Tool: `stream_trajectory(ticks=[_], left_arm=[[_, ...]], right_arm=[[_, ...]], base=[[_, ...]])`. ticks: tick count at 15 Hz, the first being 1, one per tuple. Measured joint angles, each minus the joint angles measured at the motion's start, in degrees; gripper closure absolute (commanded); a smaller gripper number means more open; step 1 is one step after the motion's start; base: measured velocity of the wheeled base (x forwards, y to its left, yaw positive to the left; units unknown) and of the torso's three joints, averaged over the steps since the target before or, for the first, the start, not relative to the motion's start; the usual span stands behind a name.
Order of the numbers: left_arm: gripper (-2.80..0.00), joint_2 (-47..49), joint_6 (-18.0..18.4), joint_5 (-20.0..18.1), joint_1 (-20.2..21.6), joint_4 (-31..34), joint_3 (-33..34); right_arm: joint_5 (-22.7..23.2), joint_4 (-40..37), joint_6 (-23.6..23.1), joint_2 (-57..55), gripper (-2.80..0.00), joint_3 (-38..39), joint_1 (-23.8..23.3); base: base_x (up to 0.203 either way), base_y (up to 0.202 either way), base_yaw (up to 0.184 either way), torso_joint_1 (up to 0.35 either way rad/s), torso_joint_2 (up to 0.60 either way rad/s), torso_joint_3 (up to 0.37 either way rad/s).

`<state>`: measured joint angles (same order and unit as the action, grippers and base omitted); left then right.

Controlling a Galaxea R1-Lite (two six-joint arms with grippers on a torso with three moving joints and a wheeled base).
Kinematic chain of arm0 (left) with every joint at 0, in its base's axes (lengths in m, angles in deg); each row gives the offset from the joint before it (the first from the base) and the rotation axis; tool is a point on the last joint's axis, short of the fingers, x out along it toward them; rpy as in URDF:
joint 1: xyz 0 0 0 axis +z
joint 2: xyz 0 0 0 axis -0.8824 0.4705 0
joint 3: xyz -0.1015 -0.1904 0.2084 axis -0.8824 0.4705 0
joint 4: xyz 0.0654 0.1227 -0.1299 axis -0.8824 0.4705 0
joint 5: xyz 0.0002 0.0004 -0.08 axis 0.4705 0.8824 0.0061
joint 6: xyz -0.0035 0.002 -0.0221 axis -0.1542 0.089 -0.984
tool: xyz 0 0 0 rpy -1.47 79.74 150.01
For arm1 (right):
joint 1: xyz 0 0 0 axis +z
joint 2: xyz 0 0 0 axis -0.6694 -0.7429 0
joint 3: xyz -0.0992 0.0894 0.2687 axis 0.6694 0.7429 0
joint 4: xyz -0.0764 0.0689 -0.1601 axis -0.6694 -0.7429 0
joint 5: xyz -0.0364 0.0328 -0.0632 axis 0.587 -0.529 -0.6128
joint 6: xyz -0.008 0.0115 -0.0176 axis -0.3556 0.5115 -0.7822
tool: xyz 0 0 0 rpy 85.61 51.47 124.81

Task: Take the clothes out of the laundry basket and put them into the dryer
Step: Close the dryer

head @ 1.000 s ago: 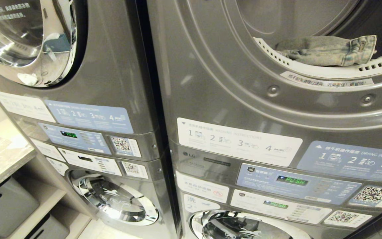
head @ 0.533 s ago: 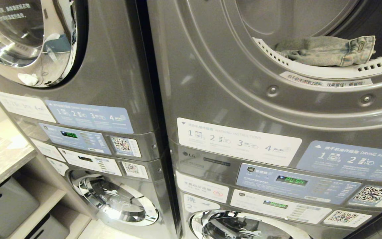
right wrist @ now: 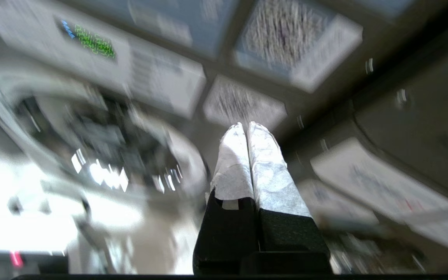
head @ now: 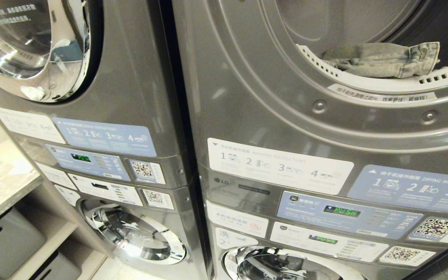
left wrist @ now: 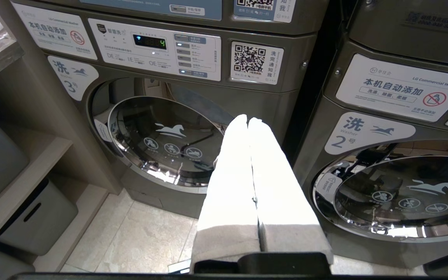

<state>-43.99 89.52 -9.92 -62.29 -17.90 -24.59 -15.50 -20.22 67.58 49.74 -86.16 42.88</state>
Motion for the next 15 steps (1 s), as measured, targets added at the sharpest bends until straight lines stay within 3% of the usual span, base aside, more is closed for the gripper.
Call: stream_trajectory(ticks=[1,3,5,9,11,13,15], left_arm=[[0.0,0.0,0.0,0.0,0.0,0.0,0.0],[0.0,0.0,0.0,-0.02,0.0,-0.02,0.0],[0.0,0.0,0.0,0.0,0.01,-0.01,0.0],[0.0,0.0,0.0,0.0,0.02,-0.01,0.0],[0.0,0.0,0.0,0.0,0.02,0.0,0.0],[0.0,0.0,0.0,0.0,0.0,0.0,0.0],[0.0,0.0,0.0,-0.01,0.0,-0.01,0.0]], right_arm=[[3.24,4.71,0.46,1.86,0.0,1.67,-0.72],[6.04,6.44,0.47,6.11,0.0,3.09,-1.33],[6.54,5.76,0.29,10.36,0.0,3.46,-1.45],[6.93,5.18,4.54,13.34,0.0,3.45,-1.48],[9.9,2.08,6.28,13.77,0.0,3.34,-1.48],[8.44,-0.54,10.9,13.84,0.0,2.76,-1.48],[8.09,-0.87,10.91,13.89,0.0,2.63,-1.48]], base=[[0.0,0.0,0.0,0.0,0.0,0.0],[0.0,0.0,0.0,0.0,0.0,0.0],[0.0,0.0,0.0,0.0,0.0,0.0],[0.0,0.0,0.0,0.0,0.0,0.0],[0.0,0.0,0.0,0.0,0.0,0.0],[0.0,0.0,0.0,0.0,0.0,0.0],[0.0,0.0,0.0,0.0,0.0,0.0]])
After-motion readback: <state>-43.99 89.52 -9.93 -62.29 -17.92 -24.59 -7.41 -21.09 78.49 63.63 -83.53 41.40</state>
